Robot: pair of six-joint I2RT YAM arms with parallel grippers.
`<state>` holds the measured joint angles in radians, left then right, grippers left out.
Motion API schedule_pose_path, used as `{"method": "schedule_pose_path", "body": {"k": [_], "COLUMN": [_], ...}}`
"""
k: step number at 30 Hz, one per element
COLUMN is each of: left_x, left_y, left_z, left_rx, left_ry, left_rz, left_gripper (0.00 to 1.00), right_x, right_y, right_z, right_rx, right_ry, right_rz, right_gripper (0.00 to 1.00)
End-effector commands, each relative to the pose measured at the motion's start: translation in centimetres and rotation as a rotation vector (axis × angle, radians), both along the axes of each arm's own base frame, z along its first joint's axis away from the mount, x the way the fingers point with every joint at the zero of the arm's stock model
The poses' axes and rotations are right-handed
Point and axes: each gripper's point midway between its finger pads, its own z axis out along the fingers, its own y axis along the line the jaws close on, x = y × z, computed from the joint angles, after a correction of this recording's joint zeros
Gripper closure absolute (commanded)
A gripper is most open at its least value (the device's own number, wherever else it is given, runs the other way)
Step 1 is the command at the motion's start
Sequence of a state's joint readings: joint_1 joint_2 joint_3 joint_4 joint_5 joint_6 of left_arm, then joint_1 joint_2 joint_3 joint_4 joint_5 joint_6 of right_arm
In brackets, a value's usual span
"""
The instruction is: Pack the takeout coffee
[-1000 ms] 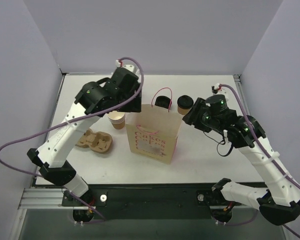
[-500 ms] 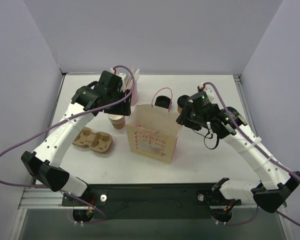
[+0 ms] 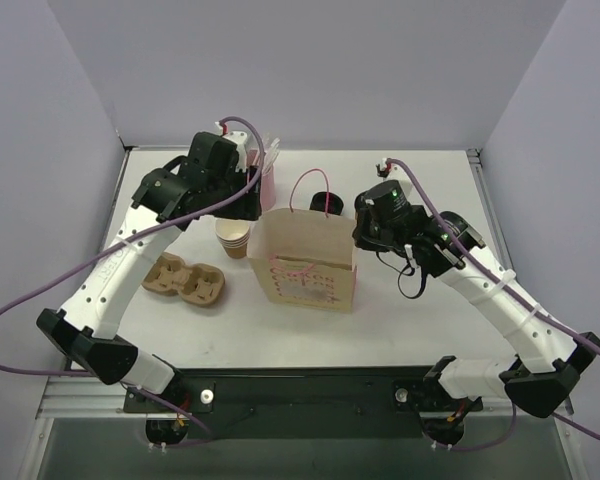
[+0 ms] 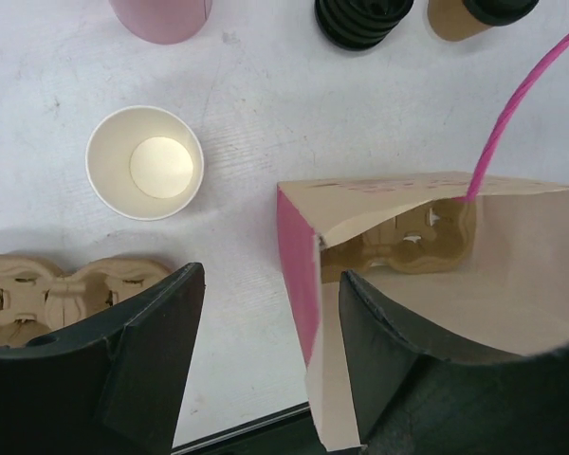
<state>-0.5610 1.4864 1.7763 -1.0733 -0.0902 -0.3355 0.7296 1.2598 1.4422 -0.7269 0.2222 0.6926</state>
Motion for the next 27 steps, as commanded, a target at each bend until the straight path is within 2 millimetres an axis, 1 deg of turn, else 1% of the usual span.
{"method": "schedule_pose_path", "body": {"k": [1, 2, 3, 4, 5, 6, 7, 8, 9, 10, 11, 12, 13, 15, 17, 18, 19, 20, 21, 22, 23, 24, 25, 26, 27], "left_x": [-1.1, -1.1, -1.3, -1.4, -1.4, -1.5, -1.6, -1.7, -1.9, -1.9, -2.0, -2.4, -2.3, -2.7, -3.0, -3.5, -3.9, -4.7, -5.0, -5.8, -6.8, -7.4, -8.1, -9.5, -10.1], "left_y": [1.0, 1.3, 1.6, 1.7, 2.0, 2.1, 2.2, 2.4, 2.5, 2.6, 2.8, 3.0, 2.8, 2.9, 2.6, 2.5, 2.0, 1.9, 1.7, 0.9, 0.9, 0.6, 0.2, -0.2, -0.5], "left_z": [4.8, 5.4, 5.9, 6.2, 6.3, 6.4, 6.1, 6.0, 5.4, 5.2, 4.8, 4.0, 3.8, 3.7, 3.2, 3.4, 3.0, 3.2, 3.5, 2.5, 2.9, 2.9, 2.4, 2.1, 1.8], "left_rx": [-0.073, -0.080, -0.088, -0.093, -0.098, -0.099, -0.094, -0.090, -0.080, -0.076, -0.075, -0.072, -0.085, -0.096, -0.105, -0.121, -0.138, -0.163, -0.185, -0.217, -0.248, -0.270, -0.290, -0.304, -0.312], "left_ry": [-0.108, -0.124, -0.138, -0.145, -0.147, -0.149, -0.141, -0.137, -0.126, -0.125, -0.119, -0.106, -0.110, -0.111, -0.098, -0.104, -0.090, -0.097, -0.108, -0.069, -0.077, -0.069, -0.045, -0.029, -0.022], "left_rz": [0.032, 0.043, 0.052, 0.062, 0.074, 0.079, 0.080, 0.080, 0.083, 0.086, 0.094, 0.098, 0.094, 0.092, 0.070, 0.054, 0.024, 0.002, -0.012, -0.051, -0.066, -0.084, -0.104, -0.137, -0.154], "left_gripper": [0.31, 0.31, 0.31, 0.31, 0.30, 0.30, 0.29, 0.29, 0.28, 0.26, 0.20, 0.16, 0.13, 0.03, 0.03, 0.03, 0.03, 0.03, 0.03, 0.04, 0.06, 0.08, 0.11, 0.12, 0.13], "right_x": [0.3, 0.1, 0.2, -0.3, -0.6, -0.7, -1.2, -1.4, -1.6, -2.3, -2.3, -2.4, -2.7, -3.1, -3.6, -3.8, -4.1, -4.3, -4.3, -4.4, -4.3, -4.3, -4.2, -4.3, -4.2], "right_y": [-0.6, -0.5, -0.2, -0.5, -0.5, -0.5, -0.8, -1.0, -0.7, -1.1, -1.1, -1.6, -2.4, -2.9, -3.3, -3.3, -3.2, -3.3, -3.3, -3.4, -3.9, -4.0, -4.1, -4.1, -4.0], "right_z": [3.4, 3.4, 2.5, 3.2, 3.1, 2.2, 2.9, 2.6, 1.8, 2.2, 2.6, 2.5, 1.7, 1.3, 0.9, 0.9, 1.0, 0.6, 0.6, 0.5, 0.5, 0.5, 0.3, 0.5, 0.3], "right_rx": [-0.030, -0.023, -0.019, 0.001, -0.001, -0.005, 0.016, -0.014, -0.018, -0.012, -0.012, -0.014, -0.016, -0.020, -0.014, -0.003, 0.021, 0.023, 0.029, 0.039, 0.030, 0.029, 0.027, 0.028, 0.021], "right_ry": [-0.198, -0.214, -0.230, -0.269, -0.289, -0.305, -0.341, -0.367, -0.389, -0.435, -0.483, -0.499, -0.505, -0.500, -0.481, -0.479, -0.477, -0.471, -0.473, -0.467, -0.459, -0.453, -0.442, -0.437, -0.427], "right_rz": [0.050, 0.060, 0.078, 0.087, 0.106, 0.117, 0.127, 0.160, 0.189, 0.209, 0.221, 0.206, 0.190, 0.184, 0.181, 0.180, 0.178, 0.174, 0.166, 0.154, 0.129, 0.117, 0.108, 0.104, 0.103], "right_gripper": [1.00, 1.00, 1.00, 1.00, 1.00, 1.00, 1.00, 1.00, 1.00, 1.00, 1.00, 1.00, 1.00, 1.00, 1.00, 1.00, 1.00, 1.00, 1.00, 1.00, 1.00, 1.00, 1.00, 1.00, 1.00]}}
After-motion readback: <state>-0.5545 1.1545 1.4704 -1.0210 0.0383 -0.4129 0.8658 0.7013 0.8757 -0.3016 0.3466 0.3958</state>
